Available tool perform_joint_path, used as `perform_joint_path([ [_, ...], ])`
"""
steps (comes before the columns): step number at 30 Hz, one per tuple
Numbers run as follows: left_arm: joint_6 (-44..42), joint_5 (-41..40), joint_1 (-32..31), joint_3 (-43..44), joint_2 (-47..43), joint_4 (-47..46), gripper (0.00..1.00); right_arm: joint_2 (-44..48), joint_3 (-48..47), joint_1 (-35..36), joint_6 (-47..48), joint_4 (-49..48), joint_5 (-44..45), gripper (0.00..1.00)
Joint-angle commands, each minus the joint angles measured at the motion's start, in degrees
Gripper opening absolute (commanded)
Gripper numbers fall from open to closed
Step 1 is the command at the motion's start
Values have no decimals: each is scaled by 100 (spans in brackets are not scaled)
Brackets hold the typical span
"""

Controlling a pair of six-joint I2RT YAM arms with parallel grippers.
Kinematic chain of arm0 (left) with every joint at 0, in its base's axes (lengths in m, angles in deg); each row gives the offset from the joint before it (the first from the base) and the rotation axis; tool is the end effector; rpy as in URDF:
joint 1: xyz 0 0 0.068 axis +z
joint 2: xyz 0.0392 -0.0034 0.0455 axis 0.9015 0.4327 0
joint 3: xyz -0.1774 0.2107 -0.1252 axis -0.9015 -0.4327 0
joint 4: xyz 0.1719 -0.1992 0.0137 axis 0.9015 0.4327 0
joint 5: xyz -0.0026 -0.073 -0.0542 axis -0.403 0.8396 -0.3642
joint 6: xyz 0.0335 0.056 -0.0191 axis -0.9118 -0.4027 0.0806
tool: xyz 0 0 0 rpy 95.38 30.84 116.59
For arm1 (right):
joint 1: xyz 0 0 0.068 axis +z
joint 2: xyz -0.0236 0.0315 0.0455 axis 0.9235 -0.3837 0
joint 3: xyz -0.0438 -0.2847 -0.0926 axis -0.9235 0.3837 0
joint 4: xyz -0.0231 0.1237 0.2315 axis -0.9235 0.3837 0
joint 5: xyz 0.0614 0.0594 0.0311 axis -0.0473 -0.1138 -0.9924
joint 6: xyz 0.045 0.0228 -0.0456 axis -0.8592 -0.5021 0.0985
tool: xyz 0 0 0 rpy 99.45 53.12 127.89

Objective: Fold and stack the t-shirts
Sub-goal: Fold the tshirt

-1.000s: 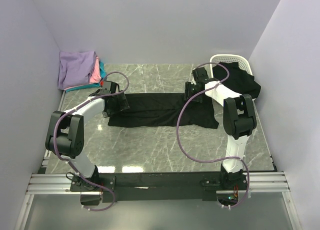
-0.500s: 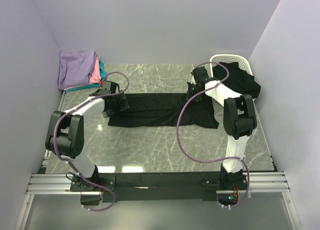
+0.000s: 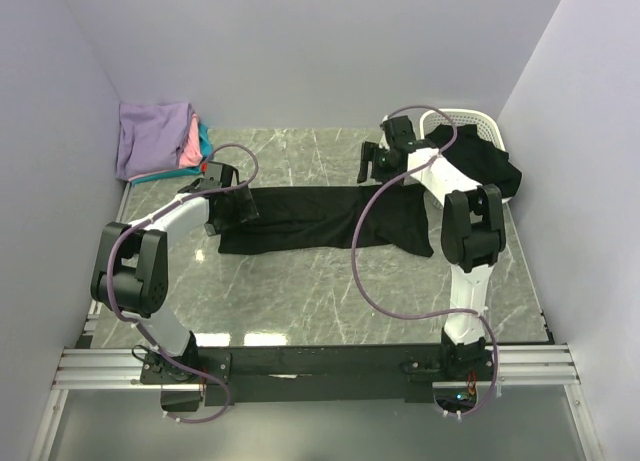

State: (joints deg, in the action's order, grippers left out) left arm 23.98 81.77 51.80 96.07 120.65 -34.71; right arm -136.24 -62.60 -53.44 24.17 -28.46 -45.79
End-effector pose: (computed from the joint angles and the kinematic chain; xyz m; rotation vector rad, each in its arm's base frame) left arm 0.3444 -0.0735 0.2040 -0.4941 2.5583 -0.2189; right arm 0.4716 0.1262 0.2368 -0.0095 2.5156 0.4149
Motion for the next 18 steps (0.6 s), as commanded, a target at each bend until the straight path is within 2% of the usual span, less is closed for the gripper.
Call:
perform_joint_path([
  [1, -150, 28, -1, 266, -58, 26, 99, 444, 317, -3, 34, 8, 743, 88],
  [4, -229, 45, -1, 249, -216, 53, 99, 892, 650, -11, -18, 280, 1498, 88],
  [8, -308, 387, -10, -40, -576, -26, 99, 1675, 1877, -37, -298, 193, 2010, 89],
  [13, -282, 511, -45, -507, -1007, -342, 99, 2571, 3241, -73, -721, -149, 2143, 90],
  [18, -247, 643, -45, -780, -964, -544, 99, 2784, 3735, -116, -871, -308, 2406, 90],
])
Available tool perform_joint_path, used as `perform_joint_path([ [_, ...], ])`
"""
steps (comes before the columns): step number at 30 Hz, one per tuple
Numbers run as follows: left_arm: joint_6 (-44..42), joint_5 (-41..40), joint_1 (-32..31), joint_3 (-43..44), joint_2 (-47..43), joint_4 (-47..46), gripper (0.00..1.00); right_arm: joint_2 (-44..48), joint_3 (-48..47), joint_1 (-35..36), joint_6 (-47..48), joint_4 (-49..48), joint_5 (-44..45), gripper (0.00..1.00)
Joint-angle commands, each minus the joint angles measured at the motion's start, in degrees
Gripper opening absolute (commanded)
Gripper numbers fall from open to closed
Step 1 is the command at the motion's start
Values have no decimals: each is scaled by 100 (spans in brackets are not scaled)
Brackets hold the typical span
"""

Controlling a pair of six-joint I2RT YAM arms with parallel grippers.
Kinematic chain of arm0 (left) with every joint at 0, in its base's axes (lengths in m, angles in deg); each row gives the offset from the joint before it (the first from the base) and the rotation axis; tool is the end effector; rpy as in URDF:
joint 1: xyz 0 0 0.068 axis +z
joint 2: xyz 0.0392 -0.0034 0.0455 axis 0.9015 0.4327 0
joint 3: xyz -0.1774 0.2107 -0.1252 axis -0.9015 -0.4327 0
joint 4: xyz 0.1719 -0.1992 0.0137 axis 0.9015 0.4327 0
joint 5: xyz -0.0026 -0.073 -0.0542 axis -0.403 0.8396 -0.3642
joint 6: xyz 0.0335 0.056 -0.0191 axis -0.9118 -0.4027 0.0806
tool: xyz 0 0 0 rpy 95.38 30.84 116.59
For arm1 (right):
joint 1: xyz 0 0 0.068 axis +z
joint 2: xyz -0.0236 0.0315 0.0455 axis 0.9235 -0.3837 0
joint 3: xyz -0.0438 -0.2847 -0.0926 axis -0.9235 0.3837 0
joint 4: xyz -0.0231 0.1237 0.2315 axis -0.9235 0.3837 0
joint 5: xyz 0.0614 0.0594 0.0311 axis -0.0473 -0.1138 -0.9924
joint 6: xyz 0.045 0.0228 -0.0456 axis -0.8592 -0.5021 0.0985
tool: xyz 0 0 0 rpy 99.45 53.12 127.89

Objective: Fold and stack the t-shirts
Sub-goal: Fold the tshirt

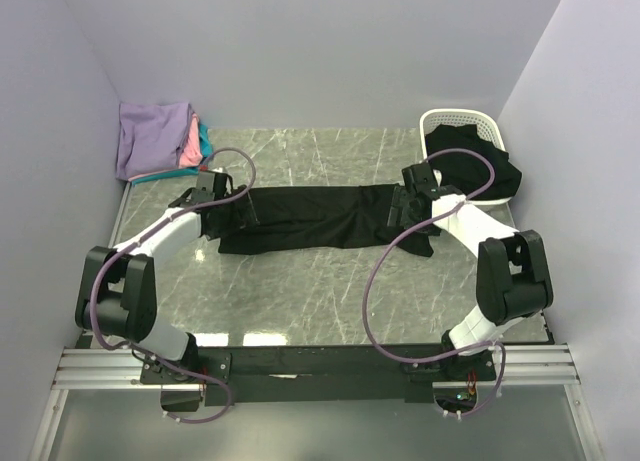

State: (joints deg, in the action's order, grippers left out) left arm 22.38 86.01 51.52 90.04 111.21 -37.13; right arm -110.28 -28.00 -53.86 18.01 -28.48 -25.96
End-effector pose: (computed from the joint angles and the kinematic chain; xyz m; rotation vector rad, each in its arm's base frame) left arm 0.3114 -0.0719 0.2262 -0.4108 2.4902 -0.3441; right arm 0.3288 0.0687 0.2232 0.2728 2.5874 -0.0265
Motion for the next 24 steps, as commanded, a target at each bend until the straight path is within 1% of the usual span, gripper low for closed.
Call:
perform_joint_path([
  [1, -87, 219, -25, -194, 7, -372, 99, 188, 354, -93, -237, -332, 381, 90],
  [6, -9, 202, -25, -370, 200, -653, 100, 214, 504, -242, -106, -595, 398, 91],
  [14, 27, 131, -25, -458, 402, -926, 100, -32, 426, -558, 202, -929, -199, 91],
  [20, 18, 70, -25, -537, 385, -909, 99, -252, 434, -769, 229, -1114, -910, 86],
  [24, 53, 87, -17, -572, 350, -917, 99, -322, 469, -866, 246, -1176, -1079, 80],
])
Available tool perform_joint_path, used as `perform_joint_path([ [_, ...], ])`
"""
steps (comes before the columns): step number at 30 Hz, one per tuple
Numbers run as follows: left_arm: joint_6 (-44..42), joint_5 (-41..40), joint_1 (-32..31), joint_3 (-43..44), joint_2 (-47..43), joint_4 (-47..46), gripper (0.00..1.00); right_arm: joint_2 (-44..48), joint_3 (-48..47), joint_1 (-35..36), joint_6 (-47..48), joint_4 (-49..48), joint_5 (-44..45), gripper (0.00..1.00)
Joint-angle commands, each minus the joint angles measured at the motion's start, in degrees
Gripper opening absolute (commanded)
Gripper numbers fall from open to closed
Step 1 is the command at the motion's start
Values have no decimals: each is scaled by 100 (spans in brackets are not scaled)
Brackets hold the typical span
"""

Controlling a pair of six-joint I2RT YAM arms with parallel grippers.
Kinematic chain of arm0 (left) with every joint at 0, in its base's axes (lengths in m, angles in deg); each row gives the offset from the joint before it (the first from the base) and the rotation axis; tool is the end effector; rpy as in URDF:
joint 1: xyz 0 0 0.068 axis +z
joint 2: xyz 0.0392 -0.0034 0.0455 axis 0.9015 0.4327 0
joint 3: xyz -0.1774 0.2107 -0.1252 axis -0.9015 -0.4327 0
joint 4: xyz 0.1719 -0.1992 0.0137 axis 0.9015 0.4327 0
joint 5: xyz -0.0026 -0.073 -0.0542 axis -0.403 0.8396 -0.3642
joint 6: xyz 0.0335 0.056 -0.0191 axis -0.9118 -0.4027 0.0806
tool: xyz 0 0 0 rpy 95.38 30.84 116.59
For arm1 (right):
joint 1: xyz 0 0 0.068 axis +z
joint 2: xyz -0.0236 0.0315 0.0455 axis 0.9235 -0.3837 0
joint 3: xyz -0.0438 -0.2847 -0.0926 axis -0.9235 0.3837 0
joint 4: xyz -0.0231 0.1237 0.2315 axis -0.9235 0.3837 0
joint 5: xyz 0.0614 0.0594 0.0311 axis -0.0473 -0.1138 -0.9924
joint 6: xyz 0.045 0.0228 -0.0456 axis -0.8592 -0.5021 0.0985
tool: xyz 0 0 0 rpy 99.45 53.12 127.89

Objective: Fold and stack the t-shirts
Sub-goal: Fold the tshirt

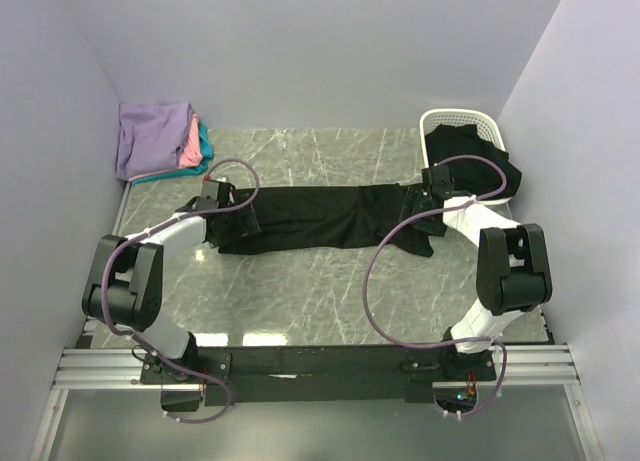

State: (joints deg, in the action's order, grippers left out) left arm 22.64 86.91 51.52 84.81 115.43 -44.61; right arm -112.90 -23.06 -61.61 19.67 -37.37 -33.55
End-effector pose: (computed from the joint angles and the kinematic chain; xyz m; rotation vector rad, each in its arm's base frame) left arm 0.3130 -0.0732 0.1857 -0.4167 2.5273 -0.3510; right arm 0.3391 0.0313 0.1917 0.3676 2.5841 0.0907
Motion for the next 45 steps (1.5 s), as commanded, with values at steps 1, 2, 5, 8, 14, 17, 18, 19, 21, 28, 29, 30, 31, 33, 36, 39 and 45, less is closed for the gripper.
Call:
perform_joint_path([
  [1, 18, 6, -25, -59, -81, -178, 99, -77, -33, -99, 97, -260, -320, 77],
  [2, 9, 15, -17, -59, -89, -170, 99, -86, -7, -116, 106, -286, -372, 75],
  [5, -8, -20, -25, -59, -133, -100, 100, 10, 98, -143, 115, -339, -601, 51],
  [8, -43, -38, -17, -50, -151, -56, 100, 89, 169, -143, 124, -278, -593, 27],
  [14, -122, -168, -17, -67, -116, 15, 62, 344, 318, -169, -43, -15, -121, 0],
  [17, -122, -502, -8, 20, -81, 339, 31, 677, 380, -161, -262, 353, 704, 0],
  [18, -131, -721, 18, 47, -72, 497, 23, 852, 406, -161, -332, 451, 934, 0],
  [19, -123, -810, 36, 73, -81, 542, 7, 924, 424, -161, -377, 548, 1206, 0],
  [21, -96, -977, 97, 73, -98, 612, 1, 1091, 424, -169, -482, 811, 1752, 0],
  [28, -61, -1276, 168, 21, -81, 832, 1, 1101, 608, -161, -632, 1084, 2053, 0],
  [29, -44, -1285, 168, 21, -63, 850, 1, 1031, 626, -161, -641, 1111, 2053, 0],
  [30, -43, -1286, 168, 21, -54, 858, 1, 1004, 643, -169, -702, 1146, 2062, 6],
  [31, -17, -1364, 168, 29, -63, 885, 1, 995, 652, -161, -728, 1225, 2070, 15],
  [33, -17, -1269, 168, -23, -159, 780, 2, 1065, 696, -152, -799, 1243, 2062, 48],
  [36, -122, -602, 159, -137, -528, 351, 36, 1372, 705, -134, -746, 1138, 2035, 66],
  [39, -227, -258, 150, -155, -810, 113, 47, 1557, 582, -143, -676, 1173, 1948, 67],
  [45, -342, 357, 115, -383, -828, -590, 57, 1566, 538, -134, -614, 1015, 1614, 68],
])
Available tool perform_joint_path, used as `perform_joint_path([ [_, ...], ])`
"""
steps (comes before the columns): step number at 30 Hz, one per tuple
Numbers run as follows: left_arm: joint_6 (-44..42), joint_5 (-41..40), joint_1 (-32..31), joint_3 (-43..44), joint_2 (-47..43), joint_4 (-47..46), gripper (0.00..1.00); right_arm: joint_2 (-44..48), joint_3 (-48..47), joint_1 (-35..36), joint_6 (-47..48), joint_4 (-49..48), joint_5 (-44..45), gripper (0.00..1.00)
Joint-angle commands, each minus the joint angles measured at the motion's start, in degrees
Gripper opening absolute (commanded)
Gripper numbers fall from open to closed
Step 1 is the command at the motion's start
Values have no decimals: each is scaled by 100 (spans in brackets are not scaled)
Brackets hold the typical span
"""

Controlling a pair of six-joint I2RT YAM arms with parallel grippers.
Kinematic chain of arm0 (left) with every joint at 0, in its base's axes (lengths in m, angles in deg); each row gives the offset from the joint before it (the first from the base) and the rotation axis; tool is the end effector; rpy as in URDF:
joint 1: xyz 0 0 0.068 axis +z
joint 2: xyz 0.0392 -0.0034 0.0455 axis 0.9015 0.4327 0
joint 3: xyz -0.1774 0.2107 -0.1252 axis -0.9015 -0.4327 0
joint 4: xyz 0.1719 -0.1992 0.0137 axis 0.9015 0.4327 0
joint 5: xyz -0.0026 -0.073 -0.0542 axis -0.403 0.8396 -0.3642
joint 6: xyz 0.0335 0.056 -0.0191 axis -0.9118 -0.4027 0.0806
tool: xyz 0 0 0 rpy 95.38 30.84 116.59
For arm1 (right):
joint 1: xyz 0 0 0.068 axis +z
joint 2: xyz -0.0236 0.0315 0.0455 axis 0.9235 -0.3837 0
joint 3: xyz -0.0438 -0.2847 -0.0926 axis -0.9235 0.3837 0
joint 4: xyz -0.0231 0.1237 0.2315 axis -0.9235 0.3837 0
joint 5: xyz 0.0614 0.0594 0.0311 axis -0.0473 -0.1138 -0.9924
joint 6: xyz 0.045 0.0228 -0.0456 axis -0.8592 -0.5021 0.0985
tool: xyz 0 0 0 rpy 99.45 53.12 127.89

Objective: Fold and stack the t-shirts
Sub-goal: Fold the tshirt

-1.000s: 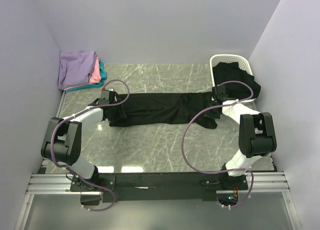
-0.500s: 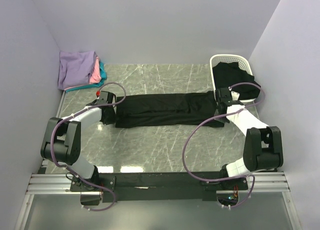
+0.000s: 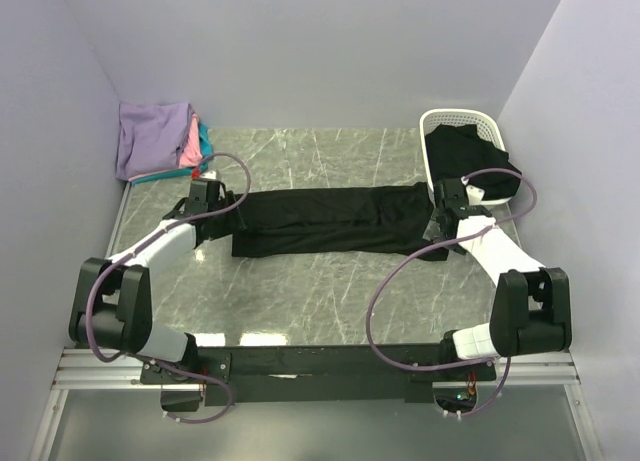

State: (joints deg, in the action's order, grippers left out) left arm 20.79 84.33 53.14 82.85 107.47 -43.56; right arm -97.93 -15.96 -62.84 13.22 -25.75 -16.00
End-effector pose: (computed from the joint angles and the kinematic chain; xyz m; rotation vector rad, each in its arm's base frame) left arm 0.2949 -0.0578 0.2140 -0.4138 2.4273 -0.3061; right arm 0.2677 0.0019 0.2197 0.6247 2.5082 -0.2884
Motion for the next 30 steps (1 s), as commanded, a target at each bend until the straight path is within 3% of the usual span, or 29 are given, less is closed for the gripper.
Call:
perform_joint_path([
  [1, -156, 659, -64, -213, 46, -888, 58, 34, -172, -12, 48, -201, -176, 68],
  [5, -78, 923, -108, -266, 257, -1241, 53, -186, -146, -21, 83, -315, -344, 68],
  [14, 142, 853, -371, 15, 750, -1409, 55, -379, -93, -21, 171, -500, -660, 68],
  [17, 142, 748, -416, 138, 899, -1408, 36, -432, -58, -12, 171, -535, -704, 66],
  [18, 125, 730, -416, 164, 952, -1382, 23, -450, -58, -21, 171, -518, -704, 65],
  [21, 46, 511, -416, 305, 1014, -1164, 1, -511, -14, -21, 171, -526, -687, 52],
  [24, -59, 309, -416, 410, 953, -952, 1, -573, 12, -21, 162, -509, -581, 29],
  [25, -77, 213, -416, 445, 926, -743, 1, -590, 38, -29, 162, -517, -555, 10],
  [26, -95, 99, -416, 524, 900, -636, 1, -599, 39, -29, 145, -509, -520, 1],
  [30, -113, -315, -346, 683, 707, -91, 1, -573, 100, -47, 136, -447, -310, 0],
])
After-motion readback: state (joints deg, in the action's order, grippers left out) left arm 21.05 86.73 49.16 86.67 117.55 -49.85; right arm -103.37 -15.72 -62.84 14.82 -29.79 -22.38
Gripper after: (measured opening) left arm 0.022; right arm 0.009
